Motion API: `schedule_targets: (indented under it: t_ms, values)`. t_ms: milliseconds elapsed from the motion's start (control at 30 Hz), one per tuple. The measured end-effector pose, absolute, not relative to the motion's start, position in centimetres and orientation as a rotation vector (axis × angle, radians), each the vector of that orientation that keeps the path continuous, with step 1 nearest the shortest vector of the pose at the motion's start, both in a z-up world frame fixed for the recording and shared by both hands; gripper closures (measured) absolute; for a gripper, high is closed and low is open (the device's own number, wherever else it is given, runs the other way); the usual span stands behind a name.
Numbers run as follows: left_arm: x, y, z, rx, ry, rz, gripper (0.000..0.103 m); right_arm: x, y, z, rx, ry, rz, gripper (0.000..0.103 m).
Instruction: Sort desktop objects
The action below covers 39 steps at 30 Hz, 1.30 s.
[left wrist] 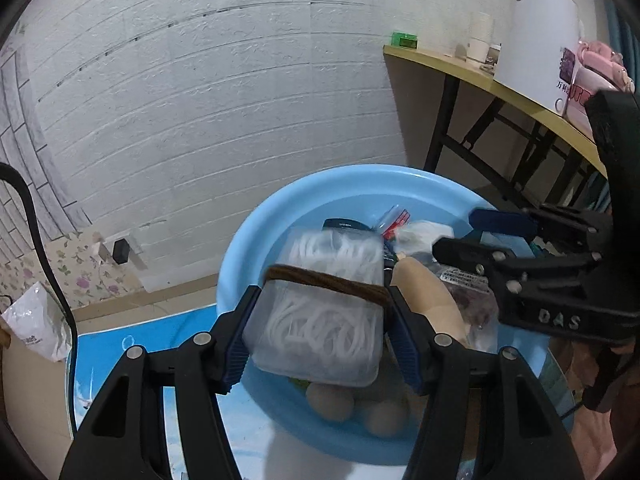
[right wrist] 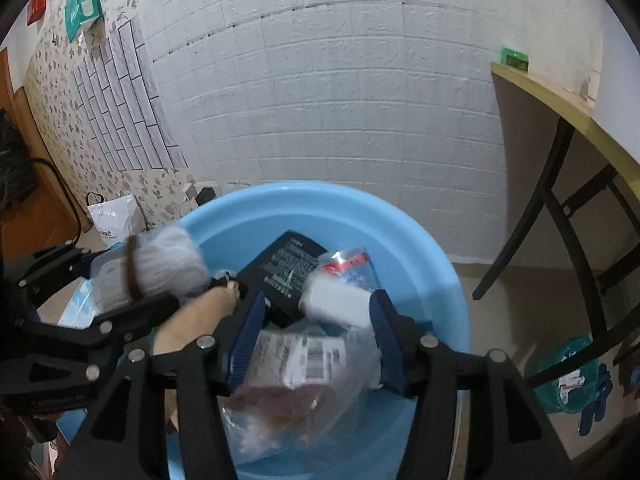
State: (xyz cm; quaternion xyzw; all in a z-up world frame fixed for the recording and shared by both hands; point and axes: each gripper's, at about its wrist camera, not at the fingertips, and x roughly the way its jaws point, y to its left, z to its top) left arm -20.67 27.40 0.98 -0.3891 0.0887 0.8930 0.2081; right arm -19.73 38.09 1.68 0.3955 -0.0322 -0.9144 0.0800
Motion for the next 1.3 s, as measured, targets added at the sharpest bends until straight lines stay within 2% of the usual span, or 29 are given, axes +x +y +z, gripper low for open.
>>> schedule_targets:
  t_ms: [100, 333, 400, 567, 667, 833, 967, 1300]
  values:
    - [-20.7, 27.6, 1.1, -1.069, 0.276, 2.511, 0.027, -18.8, 38.5, 1.4, 1.191, -0.103, -2.746, 0.046]
    - [-20.4, 27.1, 1.5, -1.097, 0.237, 2.519, 0.018, -17.3, 38.8, 2.0, 1.179, -0.129, -2.752, 0.045]
    - [-20.1, 27.1, 1.9, -1.08, 0.26, 2.539, 0.012, -17.0, 38.7, 2.2, 1.18, -0.127, -2.755, 0.045]
    - [-18.9, 27.2, 3.2, -1.029, 0.303, 2.569, 0.005, -15.7, 38.7, 3.3, 1.175, -0.142, -2.791, 0.043]
    - [-18.3, 27.2, 4.0, -1.011, 0.334, 2.603, 0.004, -15.3, 38.6, 3.7, 1.183, -0.162, -2.814, 0.023]
    - [-18.0, 26.4, 4.6, -1.047, 0.317, 2.618, 0.0, -14.9, 37.9, 4.0, 1.186, -0.158, -2.821, 0.023]
    - [-18.0, 25.6, 3.8, -1.157, 0.363, 2.613, 0.0, -14.6, 37.4, 4.3, 1.185, -0.16, -2.828, 0.013]
    - [-17.2, 23.0, 3.5, -1.325, 0.265, 2.627, 0.0, -13.1, 36.0, 5.4, 1.172, -0.189, -2.833, 0.013]
